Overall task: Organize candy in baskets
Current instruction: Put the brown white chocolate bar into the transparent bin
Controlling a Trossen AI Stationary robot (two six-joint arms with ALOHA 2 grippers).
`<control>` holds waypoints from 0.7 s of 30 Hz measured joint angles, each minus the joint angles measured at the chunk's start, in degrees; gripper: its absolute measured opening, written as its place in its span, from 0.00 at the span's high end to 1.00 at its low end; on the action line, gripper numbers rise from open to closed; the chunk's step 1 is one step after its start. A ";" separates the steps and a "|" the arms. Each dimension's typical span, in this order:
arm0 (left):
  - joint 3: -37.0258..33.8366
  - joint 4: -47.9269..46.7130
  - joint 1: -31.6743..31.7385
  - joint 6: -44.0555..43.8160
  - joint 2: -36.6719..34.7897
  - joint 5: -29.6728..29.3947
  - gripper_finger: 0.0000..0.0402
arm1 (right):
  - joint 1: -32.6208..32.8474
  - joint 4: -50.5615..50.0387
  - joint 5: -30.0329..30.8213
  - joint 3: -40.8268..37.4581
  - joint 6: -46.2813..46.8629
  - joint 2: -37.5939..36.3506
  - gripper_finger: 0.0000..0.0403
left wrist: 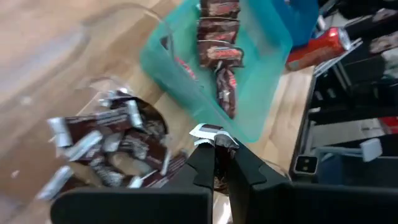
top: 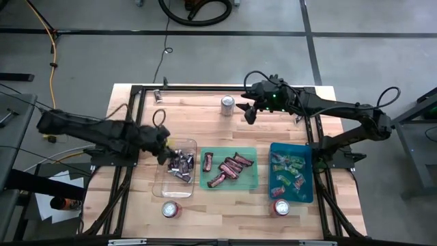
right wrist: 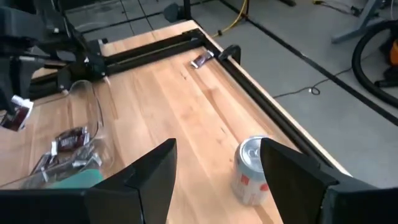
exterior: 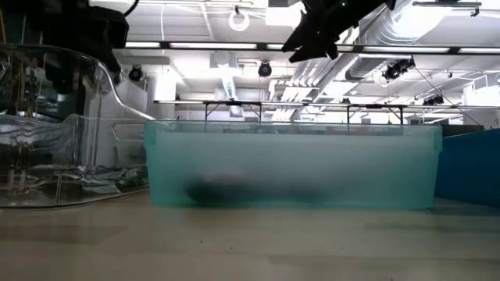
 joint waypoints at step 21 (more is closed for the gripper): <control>-2.78 0.40 -2.09 -5.43 9.67 0.85 0.72 | 0.00 -2.71 0.04 0.00 0.60 0.00 0.44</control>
